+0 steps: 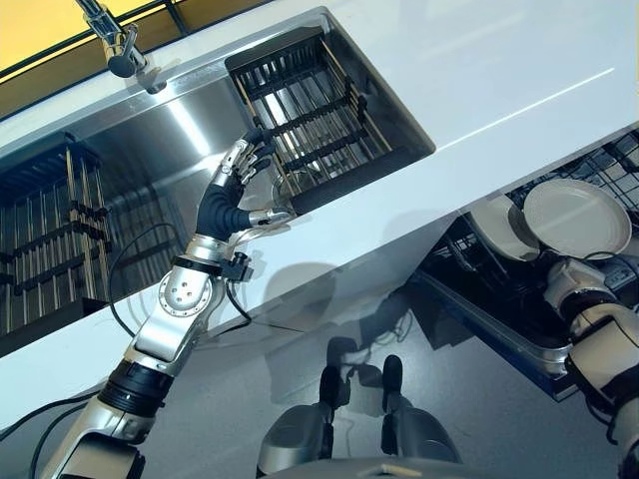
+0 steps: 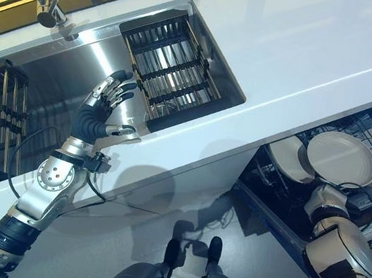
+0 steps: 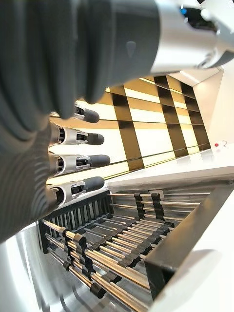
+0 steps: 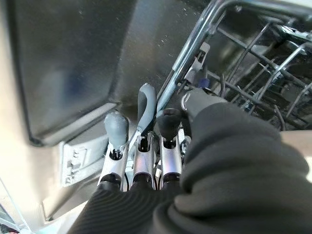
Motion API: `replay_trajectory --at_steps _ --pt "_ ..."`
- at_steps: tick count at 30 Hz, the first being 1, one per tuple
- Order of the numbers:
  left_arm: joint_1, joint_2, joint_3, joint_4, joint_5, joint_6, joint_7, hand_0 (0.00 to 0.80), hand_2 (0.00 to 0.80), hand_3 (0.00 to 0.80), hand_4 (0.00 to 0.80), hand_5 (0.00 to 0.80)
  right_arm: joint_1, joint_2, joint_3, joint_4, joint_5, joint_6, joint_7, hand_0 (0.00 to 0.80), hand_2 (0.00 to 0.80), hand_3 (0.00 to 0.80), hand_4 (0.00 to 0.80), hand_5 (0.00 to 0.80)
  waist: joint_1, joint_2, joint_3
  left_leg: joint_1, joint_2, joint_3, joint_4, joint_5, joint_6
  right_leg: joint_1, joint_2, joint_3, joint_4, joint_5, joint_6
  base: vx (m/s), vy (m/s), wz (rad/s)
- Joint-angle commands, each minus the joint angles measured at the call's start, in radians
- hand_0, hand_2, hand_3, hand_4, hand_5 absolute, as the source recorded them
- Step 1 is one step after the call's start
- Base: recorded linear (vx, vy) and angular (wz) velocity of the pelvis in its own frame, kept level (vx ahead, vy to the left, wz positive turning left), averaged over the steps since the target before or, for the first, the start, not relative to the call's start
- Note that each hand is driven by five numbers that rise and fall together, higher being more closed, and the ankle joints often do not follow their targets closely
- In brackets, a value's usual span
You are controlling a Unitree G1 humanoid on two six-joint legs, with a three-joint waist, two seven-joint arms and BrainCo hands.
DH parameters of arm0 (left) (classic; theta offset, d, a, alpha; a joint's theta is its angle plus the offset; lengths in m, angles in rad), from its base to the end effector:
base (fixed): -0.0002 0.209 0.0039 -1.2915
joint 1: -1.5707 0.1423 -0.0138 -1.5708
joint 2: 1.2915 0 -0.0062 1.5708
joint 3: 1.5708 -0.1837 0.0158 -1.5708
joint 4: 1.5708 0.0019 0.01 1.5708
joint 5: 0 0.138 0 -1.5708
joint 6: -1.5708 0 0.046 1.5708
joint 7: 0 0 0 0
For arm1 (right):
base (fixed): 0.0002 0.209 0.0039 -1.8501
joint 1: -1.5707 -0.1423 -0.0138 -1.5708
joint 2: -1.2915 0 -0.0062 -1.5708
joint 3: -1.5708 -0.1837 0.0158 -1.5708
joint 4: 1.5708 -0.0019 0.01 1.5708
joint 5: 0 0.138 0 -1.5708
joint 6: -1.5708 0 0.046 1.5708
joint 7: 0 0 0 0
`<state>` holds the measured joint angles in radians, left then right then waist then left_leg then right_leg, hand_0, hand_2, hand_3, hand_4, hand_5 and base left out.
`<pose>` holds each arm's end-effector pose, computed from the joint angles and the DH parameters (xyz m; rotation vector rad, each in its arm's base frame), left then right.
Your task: Take plates into dishwasher
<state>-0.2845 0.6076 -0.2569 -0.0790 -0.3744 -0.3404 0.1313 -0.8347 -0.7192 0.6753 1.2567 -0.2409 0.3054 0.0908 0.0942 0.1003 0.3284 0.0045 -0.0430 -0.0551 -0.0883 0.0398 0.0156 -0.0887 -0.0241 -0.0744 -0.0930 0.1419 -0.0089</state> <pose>0.2390 0.1881 0.1374 0.1665 -0.5740 -0.2258 0.2930 -0.3242 0.0886 -1.2635 0.8901 -0.1761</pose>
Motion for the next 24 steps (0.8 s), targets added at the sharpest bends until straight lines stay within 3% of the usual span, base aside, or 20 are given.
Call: replay_trajectory --at_steps 1,15,24 --pt "-0.114 0.007 -0.038 -0.005 0.006 -0.068 0.027 0.000 0.000 0.000 0.000 0.000 -0.240 0.074 0.049 -0.083 0.044 -0.108 -0.044 0.800 0.800 0.800 0.800 0.800 0.037 -0.011 0.019 -0.047 -0.066 -0.074 0.001 0.005 0.049 0.045 0.012 -0.030 0.055 -0.090 0.008 0.000 0.000 0.00" --pt "-0.104 0.012 -0.028 0.017 -0.003 -0.074 0.013 0.000 0.000 0.000 0.000 0.000 -0.338 0.053 0.061 -0.080 0.093 -0.114 -0.081 0.800 0.800 0.800 0.800 0.800 0.073 -0.029 -0.011 -0.038 -0.071 -0.131 0.001 0.014 0.042 0.065 0.015 -0.068 0.070 -0.116 -0.002 0.007 -0.020 0.12" --pt "-0.105 0.016 -0.032 0.027 -0.010 -0.092 -0.003 0.000 0.000 0.000 0.000 0.000 -0.340 0.045 0.065 -0.079 0.088 -0.097 -0.068 0.800 0.800 0.800 0.800 0.800 0.078 -0.038 -0.014 -0.040 -0.070 -0.139 0.001 0.015 0.041 0.067 0.017 -0.073 0.065 -0.115 -0.001 -0.009 -0.010 0.05"
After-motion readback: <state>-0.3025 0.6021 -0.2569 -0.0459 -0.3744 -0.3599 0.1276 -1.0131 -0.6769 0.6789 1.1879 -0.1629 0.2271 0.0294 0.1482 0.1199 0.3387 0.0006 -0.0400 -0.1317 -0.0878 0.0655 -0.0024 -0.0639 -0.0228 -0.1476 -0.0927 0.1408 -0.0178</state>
